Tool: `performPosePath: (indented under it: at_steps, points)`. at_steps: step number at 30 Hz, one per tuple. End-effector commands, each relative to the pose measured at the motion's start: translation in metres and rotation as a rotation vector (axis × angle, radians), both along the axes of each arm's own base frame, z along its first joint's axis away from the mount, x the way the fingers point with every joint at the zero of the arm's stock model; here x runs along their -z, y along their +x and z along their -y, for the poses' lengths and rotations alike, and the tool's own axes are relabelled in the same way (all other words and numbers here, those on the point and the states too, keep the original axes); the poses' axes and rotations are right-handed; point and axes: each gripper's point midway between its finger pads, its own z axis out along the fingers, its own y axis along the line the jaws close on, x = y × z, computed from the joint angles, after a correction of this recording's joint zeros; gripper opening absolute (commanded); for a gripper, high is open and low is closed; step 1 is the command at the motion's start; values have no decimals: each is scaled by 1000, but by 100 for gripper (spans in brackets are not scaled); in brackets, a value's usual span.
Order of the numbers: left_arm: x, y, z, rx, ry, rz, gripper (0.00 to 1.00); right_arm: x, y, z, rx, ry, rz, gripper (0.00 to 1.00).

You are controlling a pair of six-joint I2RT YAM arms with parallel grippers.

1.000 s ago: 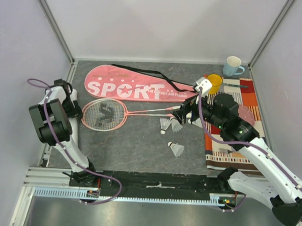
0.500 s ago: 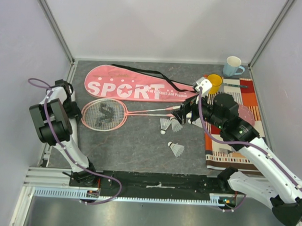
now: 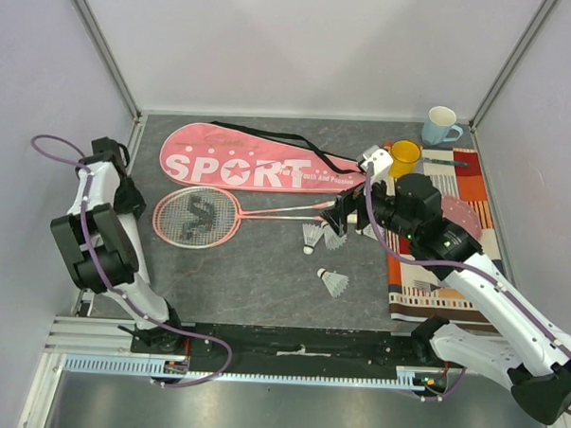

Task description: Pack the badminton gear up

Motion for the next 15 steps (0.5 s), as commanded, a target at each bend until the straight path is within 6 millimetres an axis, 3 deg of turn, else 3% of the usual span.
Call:
performPosePath:
  at_steps: [1,6,11,15]
  points:
    - [-68,27,-1,-59,37,255,52,-14,2,-10,-29,37,7,98]
    - [-109,33,9,-34,34,415,43,-11,7,-13,-21,29,-10,98]
    - [-135,32,24,16,11,537,38,-1,14,-15,-8,7,-40,98]
    - [-159,34,63,121,-41,688,34,5,16,-19,-7,3,-67,98]
